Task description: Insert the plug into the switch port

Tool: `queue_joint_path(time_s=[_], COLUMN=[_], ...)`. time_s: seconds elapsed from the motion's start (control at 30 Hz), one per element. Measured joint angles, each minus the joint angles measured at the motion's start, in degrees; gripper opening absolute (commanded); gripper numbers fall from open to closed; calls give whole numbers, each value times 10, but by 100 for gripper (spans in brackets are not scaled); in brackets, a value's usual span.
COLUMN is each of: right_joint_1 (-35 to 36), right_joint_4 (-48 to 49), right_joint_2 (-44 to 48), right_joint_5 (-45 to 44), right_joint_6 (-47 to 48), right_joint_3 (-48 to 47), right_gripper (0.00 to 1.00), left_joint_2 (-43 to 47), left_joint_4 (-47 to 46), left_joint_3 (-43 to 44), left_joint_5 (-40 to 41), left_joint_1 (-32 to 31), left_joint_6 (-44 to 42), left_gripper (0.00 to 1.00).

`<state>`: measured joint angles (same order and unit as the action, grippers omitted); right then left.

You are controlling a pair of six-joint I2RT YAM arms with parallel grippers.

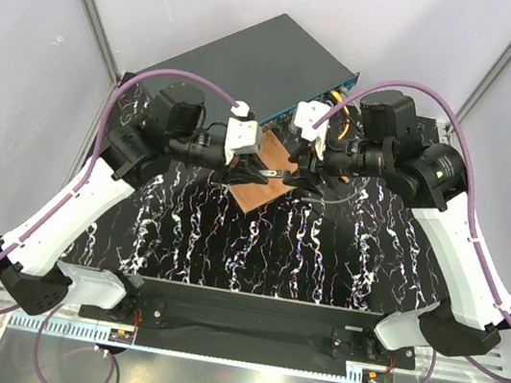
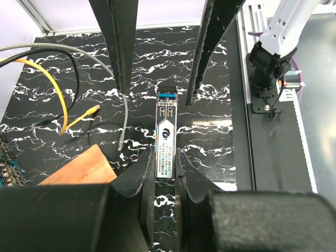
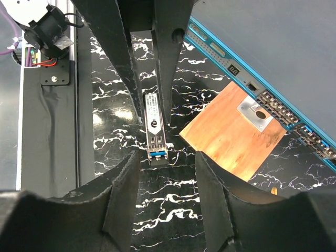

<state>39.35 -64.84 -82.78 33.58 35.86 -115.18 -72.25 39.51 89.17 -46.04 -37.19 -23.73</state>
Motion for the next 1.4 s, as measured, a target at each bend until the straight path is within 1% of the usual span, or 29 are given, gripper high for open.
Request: queue_joint_path(time_s=[0.23, 0.5, 0.57, 0.6, 0.67, 0.7, 0.77, 0.8, 0.83, 0.9, 0.93, 1.0, 1.03, 1.07, 1.13, 1.17, 1.2, 1.27, 1.33, 1.4], right_joint_1=[5, 11, 13, 13, 14, 15, 17, 17, 17, 17, 17, 17, 17, 17, 13, 7, -1, -49, -112, -183], right_joint_4=[-6, -12, -12, -12, -12, -12, -14, -14, -15, -16, -16, -9, 0, 13, 42, 54, 66, 101, 150, 226], right_joint_2=[-3, -16, -17, -18, -18, -18, -18, -18, -18, -18, -18, -17, -15, -9, 5, 12, 18, 27, 35, 48], right_joint_5=[-2, -2, -3, -4, -6, -5, -6, -7, -7, -8, -8, -13, -16, -26, -43, -51, -57, -60, -63, -60], right_joint_6=[4, 6, 6, 7, 8, 8, 9, 11, 13, 17, 17, 13, 9, 0, -19, -30, -39, -73, -106, -141], right_joint_3=[0, 0, 0, 0, 0, 0, 0, 0, 0, 0, 0, 5, 12, 26, 60, 78, 91, 115, 140, 187], right_gripper=[48, 47, 45, 38, 32, 24, 12, 8, 0, 0, 0, 0, 0, 0, 0, 0, 0, 0, 0, 0], left_joint_2=[0, 0, -1, -2, -3, -4, -6, -6, -6, -6, -6, -6, -6, -6, -6, -6, -5, -4, -2, -2], left_joint_4=[10, 11, 11, 11, 11, 9, 7, 9, 9, 10, 9, 3, -1, -6, -19, -29, -40, -66, -96, -120], left_joint_3=[0, 0, 0, 0, 0, 0, 0, 0, 0, 0, 0, 0, 0, 0, 0, 0, 0, -1, -1, 0], left_joint_5=[9, 11, 11, 11, 12, 13, 15, 15, 15, 16, 17, 25, 30, 33, 34, 33, 31, 28, 25, 25], left_joint_1=[-6, -7, -7, -8, -9, -8, -8, -8, -8, -8, -8, -9, -8, -7, 0, 9, 20, 48, 80, 106], left_joint_6=[-14, -16, -16, -16, -16, -16, -16, -16, -16, -15, -12, -5, 4, 13, 38, 54, 72, 112, 157, 197], left_gripper=[0, 0, 0, 0, 0, 0, 0, 2, 10, 27, 46, 56, 65, 69, 75, 80, 82, 84, 84, 83])
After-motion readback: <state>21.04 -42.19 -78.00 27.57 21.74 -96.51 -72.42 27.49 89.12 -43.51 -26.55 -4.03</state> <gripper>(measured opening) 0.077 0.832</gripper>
